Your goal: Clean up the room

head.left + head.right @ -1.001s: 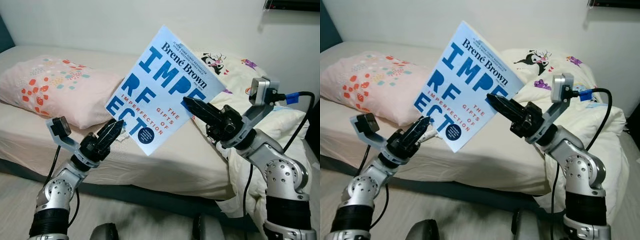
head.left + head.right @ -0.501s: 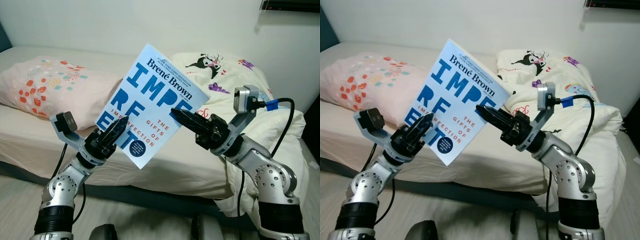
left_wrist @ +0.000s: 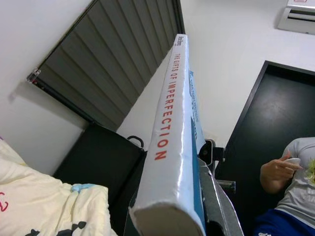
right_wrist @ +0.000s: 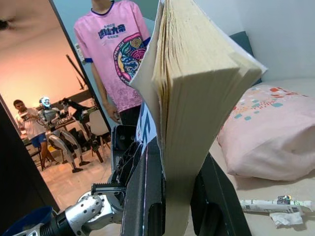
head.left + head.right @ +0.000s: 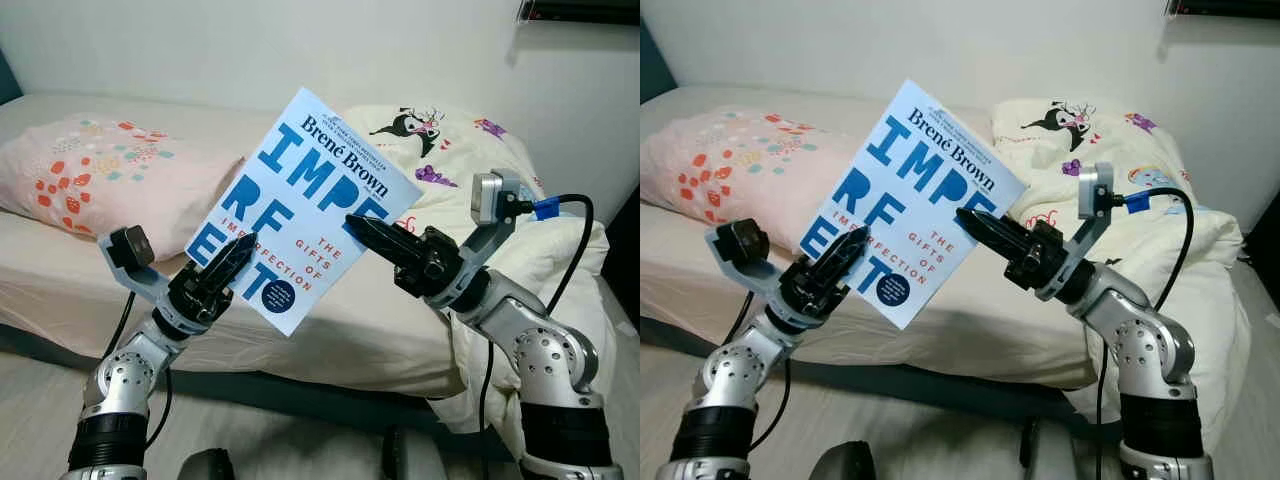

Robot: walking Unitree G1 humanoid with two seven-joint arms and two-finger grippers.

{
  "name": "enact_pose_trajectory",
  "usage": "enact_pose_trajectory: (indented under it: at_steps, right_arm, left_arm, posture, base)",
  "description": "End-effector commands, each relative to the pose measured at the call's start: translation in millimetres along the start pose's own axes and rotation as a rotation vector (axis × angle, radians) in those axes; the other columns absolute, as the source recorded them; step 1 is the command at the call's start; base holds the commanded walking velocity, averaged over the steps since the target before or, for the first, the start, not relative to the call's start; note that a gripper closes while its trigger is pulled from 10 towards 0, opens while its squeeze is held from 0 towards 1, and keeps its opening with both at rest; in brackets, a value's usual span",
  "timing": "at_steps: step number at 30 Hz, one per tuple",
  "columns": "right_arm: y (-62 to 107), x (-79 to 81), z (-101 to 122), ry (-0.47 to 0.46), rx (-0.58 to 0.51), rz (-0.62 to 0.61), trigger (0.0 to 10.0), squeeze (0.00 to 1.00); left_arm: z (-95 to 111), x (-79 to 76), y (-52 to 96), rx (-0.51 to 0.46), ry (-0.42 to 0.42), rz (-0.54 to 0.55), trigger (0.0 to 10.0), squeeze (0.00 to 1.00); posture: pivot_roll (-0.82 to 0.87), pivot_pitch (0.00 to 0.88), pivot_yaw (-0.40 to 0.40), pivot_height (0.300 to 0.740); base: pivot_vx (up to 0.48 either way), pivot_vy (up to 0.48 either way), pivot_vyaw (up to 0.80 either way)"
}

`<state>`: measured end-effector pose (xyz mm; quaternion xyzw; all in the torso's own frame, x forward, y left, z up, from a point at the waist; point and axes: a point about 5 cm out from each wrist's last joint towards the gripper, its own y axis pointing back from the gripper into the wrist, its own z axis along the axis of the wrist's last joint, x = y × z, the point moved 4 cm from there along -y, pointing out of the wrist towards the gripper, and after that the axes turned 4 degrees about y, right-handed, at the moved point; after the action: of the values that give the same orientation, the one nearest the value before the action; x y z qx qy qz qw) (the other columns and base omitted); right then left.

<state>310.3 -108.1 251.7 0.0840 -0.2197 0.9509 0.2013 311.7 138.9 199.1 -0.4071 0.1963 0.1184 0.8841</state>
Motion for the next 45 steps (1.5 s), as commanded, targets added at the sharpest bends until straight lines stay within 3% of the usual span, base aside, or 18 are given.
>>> enact_pose_trajectory:
  at_steps: [1, 2, 3, 8, 9, 11, 13, 15, 17, 19, 24, 26, 31, 32, 33, 35, 36, 45]
  right_arm:
    - [3.4, -5.4, 24, 0.076, -0.080, -0.040, 10.0, 0.00]
    - [5.2, -14.4, 22, 0.078, -0.087, -0.097, 10.0, 0.00]
    - [9.6, -29.0, 22, 0.078, -0.107, -0.191, 10.0, 1.00]
    - [51.0, -77.2, 40, 0.100, -0.251, -0.547, 10.0, 1.00]
    - [51.0, -77.2, 40, 0.100, -0.251, -0.547, 10.0, 1.00]
    - [79.4, -89.3, 54, 0.130, -0.317, -0.680, 10.0, 1.00]
    - [79.4, -89.3, 54, 0.130, -0.317, -0.680, 10.0, 1.00]
    - [113.8, -96.7, 71, 0.178, -0.370, -0.809, 10.0, 1.00]
    - [113.8, -96.7, 71, 0.178, -0.370, -0.809, 10.0, 1.00]
    - [162.3, -104.2, 89, 0.236, -0.439, -1.001, 10.0, 1.00]
    - [206.9, -107.6, 95, 0.247, -0.494, -1.173, 10.0, 1.00]
    - [247.0, -115.8, 76, 0.169, -0.518, -1.335, 10.0, 1.00]
    - [255.9, -127.1, 53, 0.084, -0.492, -1.399, 10.0, 1.00]
    - [246.7, -134.7, 39, 0.046, -0.448, -1.379, 10.0, 0.85]
    - [240.2, -138.8, 35, 0.035, -0.426, -1.362, 10.0, 0.00]
    - [236.5, -140.7, 33, 0.031, -0.416, -1.352, 10.0, 0.00]
    - [231.5, -143.3, 33, 0.025, -0.406, -1.337, 10.0, 0.00]
    - [213.5, -161.1, 29, -0.014, -0.318, -1.336, 10.0, 0.00]
  left_arm:
    - [-2, 6.6, 12.4, -0.006, 0.009, 0.064, 0.0, 0.00]
    - [-2, 7.8, 12.6, -0.014, 0.010, 0.071, 0.0, 0.00]
    - [-3, 9.2, 12.1, -0.023, 0.011, 0.080, 0.0, 0.00]
    - [-1, 19.4, 11.8, -0.065, -0.013, 0.157, 0.0, 0.00]
    - [-1, 19.4, 11.8, -0.065, -0.013, 0.157, 0.0, 0.00]
    - [5, 27.7, 14.3, -0.097, -0.041, 0.223, 0.0, 0.00]
    - [5, 27.7, 14.3, -0.097, -0.041, 0.223, 0.0, 0.00]
    - [16, 37.9, 20.5, -0.141, -0.084, 0.307, 0.0, 0.00]
    - [16, 37.9, 20.5, -0.141, -0.084, 0.307, 0.0, 0.00]
    - [38, 53.9, 33.3, -0.210, -0.183, 0.473, 0.0, 0.00]
    - [64, 61.8, 43.9, -0.252, -0.309, 0.616, 0.0, 0.00]
    - [89, 61.9, 46.9, -0.229, -0.501, 0.746, 0.0, 0.00]
    - [96, 58.8, 43.8, -0.186, -0.616, 0.797, 0.0, 0.00]
    - [99, 57.6, 45.1, -0.175, -0.664, 0.836, 0.0, 0.00]
    - [100, 58.0, 47.3, -0.176, -0.675, 0.858, 7.8, 0.00]
    - [100, 57.7, 48.9, -0.178, -0.681, 0.871, 7.8, 0.00]
    - [101, 57.0, 51.1, -0.174, -0.687, 0.882, 10.0, 0.00]
    - [94, 48.3, 64.5, -0.121, -0.733, 0.925, 10.0, 0.00]
  posture:
    - [0.00, 0.000, -0.010, 0.512]
    - [0.00, 0.000, -0.011, 0.512]
    - [0.00, 0.000, -0.010, 0.512]
    - [-0.01, 0.000, -0.002, 0.512]
    - [-0.01, 0.000, -0.002, 0.512]
    - [-0.01, 0.000, 0.001, 0.512]
    - [-0.01, 0.000, 0.001, 0.512]
    - [-0.02, 0.000, 0.009, 0.512]
    - [-0.02, 0.000, 0.009, 0.512]
    - [-0.02, 0.000, 0.013, 0.512]
    - [-0.02, 0.016, 0.013, 0.512]
    - [-0.01, 0.038, 0.012, 0.512]
    - [0.01, 0.062, 0.013, 0.512]
    - [0.02, 0.072, 0.011, 0.512]
    - [0.02, 0.077, 0.010, 0.512]
    - [0.03, 0.083, 0.009, 0.512]
    - [0.04, 0.093, 0.008, 0.512]
    - [0.08, 0.167, 0.002, 0.512]
  base:
    - [0.000, 0.000, 0.00]
    - [0.000, 0.000, 0.00]
    - [0.000, 0.000, 0.00]
    - [0.000, 0.000, 0.00]
    - [0.000, 0.000, 0.00]
    - [0.000, 0.000, 0.00]
    - [0.000, 0.000, 0.00]
    - [0.000, 0.000, 0.00]
    - [0.000, 0.000, 0.00]
    - [0.000, 0.000, 0.00]
    - [0.000, 0.000, 0.00]
    - [0.000, 0.000, 0.00]
    - [0.000, 0.000, 0.00]
    - [0.000, 0.000, 0.00]
    - [0.000, 0.000, 0.00]
    - [0.000, 0.000, 0.00]
    - [0.000, 0.000, 0.00]
    - [0.000, 0.000, 0.00]
